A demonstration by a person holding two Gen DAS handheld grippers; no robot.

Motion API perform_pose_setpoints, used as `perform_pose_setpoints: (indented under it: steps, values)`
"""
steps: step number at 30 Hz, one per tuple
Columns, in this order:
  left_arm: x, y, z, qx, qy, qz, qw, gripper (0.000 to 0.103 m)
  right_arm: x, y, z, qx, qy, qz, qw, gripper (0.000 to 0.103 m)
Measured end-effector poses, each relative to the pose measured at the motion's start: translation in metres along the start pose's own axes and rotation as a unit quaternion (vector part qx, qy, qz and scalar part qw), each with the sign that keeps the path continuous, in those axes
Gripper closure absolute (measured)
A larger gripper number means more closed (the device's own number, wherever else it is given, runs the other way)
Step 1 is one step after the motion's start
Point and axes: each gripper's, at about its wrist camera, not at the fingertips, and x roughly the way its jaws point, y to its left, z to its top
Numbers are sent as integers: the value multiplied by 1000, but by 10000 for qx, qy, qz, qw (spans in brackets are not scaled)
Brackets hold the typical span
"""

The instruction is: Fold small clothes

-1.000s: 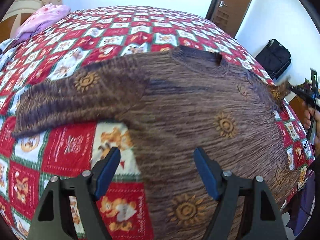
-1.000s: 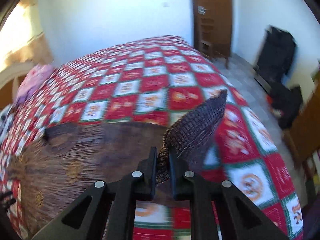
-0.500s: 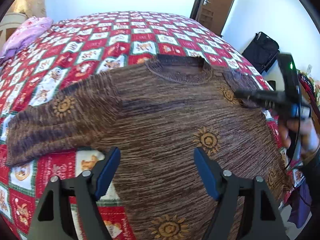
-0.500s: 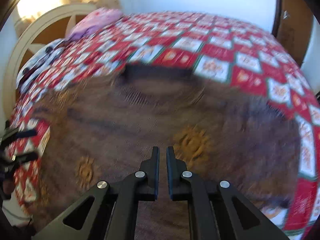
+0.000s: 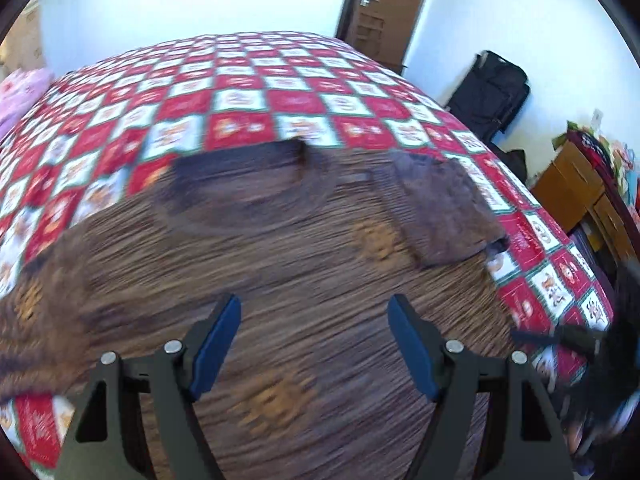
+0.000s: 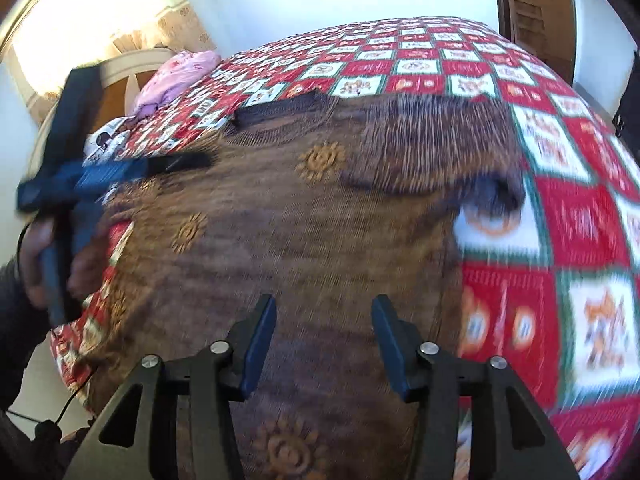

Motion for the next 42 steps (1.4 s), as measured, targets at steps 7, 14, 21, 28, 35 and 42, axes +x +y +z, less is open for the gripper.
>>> perform_pose_setpoints:
  steps: [7, 14, 21, 28, 35, 42]
  values:
    - [50, -44, 30, 24, -123, -214, 9997, 25, -17, 2, -41, -86, -446, -399, 9982, 47]
    - [93, -64, 49, -187, 31, -308, 9993, 27, -39, -4, -49, -22, -1003, -424, 9941, 47]
    - [119, -98, 49, 398, 178, -240, 9988, 60, -38, -9, -53, 137, -1023, -368, 9940, 47]
    - [87, -94, 51, 679, -206, -295, 9970, 94, -41, -3, -58, 53, -1155, -238, 9930, 47]
    - [46, -59, 56, 511, -563, -251, 9968, 94, -32, 4, -62, -2, -1003, -165, 9948, 47]
    - [38, -34, 48, 627, -652, 97, 9959, 94, -27, 7, -64, -52, -879, -91, 9961, 47]
